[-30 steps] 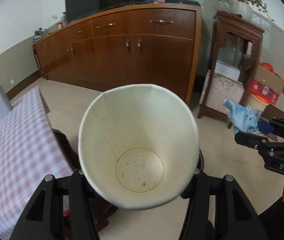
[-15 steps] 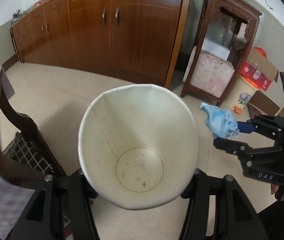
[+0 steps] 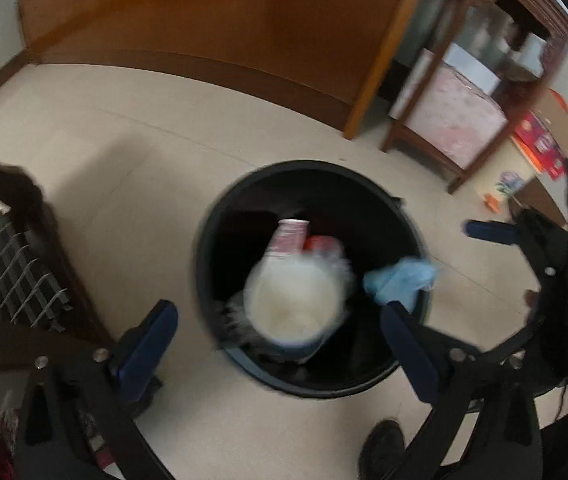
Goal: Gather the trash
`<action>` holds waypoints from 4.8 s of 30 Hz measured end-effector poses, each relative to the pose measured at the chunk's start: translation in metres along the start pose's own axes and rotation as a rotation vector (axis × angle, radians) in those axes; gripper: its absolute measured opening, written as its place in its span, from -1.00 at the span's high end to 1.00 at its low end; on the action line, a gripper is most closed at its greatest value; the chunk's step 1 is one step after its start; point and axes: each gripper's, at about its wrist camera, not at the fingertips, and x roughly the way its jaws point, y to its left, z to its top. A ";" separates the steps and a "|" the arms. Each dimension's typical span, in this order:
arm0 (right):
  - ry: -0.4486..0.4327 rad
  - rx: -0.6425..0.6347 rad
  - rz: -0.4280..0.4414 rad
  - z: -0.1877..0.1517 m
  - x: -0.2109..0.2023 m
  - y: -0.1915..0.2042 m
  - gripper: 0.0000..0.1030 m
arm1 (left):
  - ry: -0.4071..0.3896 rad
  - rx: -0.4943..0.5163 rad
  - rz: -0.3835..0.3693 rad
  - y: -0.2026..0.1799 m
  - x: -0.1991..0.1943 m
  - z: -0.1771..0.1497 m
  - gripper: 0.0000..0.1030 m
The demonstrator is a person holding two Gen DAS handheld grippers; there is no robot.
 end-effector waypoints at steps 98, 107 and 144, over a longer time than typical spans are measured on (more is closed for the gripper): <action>-0.480 0.276 -0.124 -0.046 -0.341 0.172 -1.00 | -0.559 -0.129 0.357 -0.028 -0.349 -0.176 -0.99; -0.488 0.280 -0.131 -0.047 -0.344 0.169 -1.00 | -0.558 -0.125 0.355 -0.029 -0.350 -0.178 -0.99; -0.486 0.283 -0.133 -0.050 -0.348 0.167 -1.00 | -0.544 -0.119 0.339 -0.026 -0.347 -0.180 -0.99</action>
